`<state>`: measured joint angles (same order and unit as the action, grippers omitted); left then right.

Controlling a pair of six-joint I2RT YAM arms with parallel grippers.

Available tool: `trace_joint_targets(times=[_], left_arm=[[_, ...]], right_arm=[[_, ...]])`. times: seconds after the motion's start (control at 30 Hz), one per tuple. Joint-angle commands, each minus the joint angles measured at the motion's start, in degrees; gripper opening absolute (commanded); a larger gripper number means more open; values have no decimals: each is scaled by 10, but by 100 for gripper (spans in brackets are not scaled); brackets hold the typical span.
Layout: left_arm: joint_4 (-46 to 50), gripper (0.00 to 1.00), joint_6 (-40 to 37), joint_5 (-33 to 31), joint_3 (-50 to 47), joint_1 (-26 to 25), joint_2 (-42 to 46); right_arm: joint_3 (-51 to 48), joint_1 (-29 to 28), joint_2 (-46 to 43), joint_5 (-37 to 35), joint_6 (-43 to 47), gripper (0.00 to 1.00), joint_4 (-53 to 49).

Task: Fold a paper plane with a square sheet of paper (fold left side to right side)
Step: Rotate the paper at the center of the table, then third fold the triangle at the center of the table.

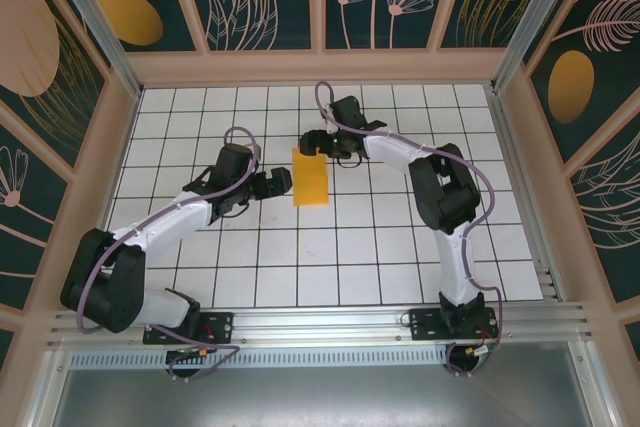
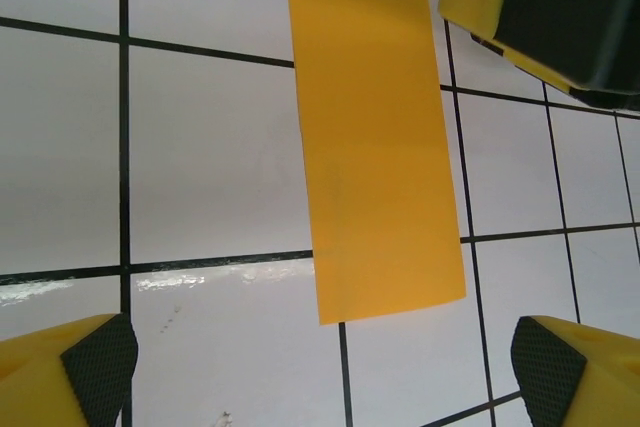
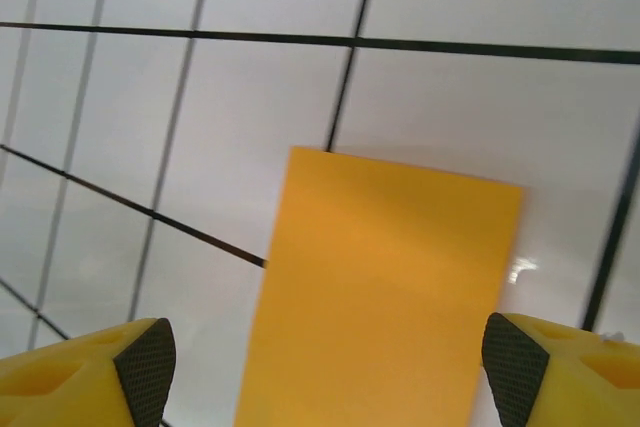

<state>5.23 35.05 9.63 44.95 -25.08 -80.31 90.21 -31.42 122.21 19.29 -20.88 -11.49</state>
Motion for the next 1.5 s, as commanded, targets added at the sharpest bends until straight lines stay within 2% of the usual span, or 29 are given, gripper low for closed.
trace_joint_targets(times=[0.0, 0.23, 0.27, 0.57, 0.73, 1.07, 1.47], left_arm=[[-39, 97, 12, 51, 21, 11, -20], [-48, 96, 12, 57, 28, 14, -54], [-48, 96, 12, 57, 29, 15, -59], [-46, 95, 12, 72, 69, 15, -122], [-58, 90, 20, 107, 100, 15, -174], [-62, 85, 39, 129, 158, 15, -266], [-83, 72, 55, 160, 177, 15, -317]], right_arm=[[16, -2, 28, 56, -2, 82, 37], [50, -2, 69, 52, 12, 81, 17], [51, 14, 71, 50, 14, 81, 14], [33, 23, 81, 30, 37, 78, -4], [9, 29, 79, 50, 33, 73, 9], [-23, 29, 69, 64, 27, 71, 31], [-31, 28, 67, 72, 24, 71, 38]])
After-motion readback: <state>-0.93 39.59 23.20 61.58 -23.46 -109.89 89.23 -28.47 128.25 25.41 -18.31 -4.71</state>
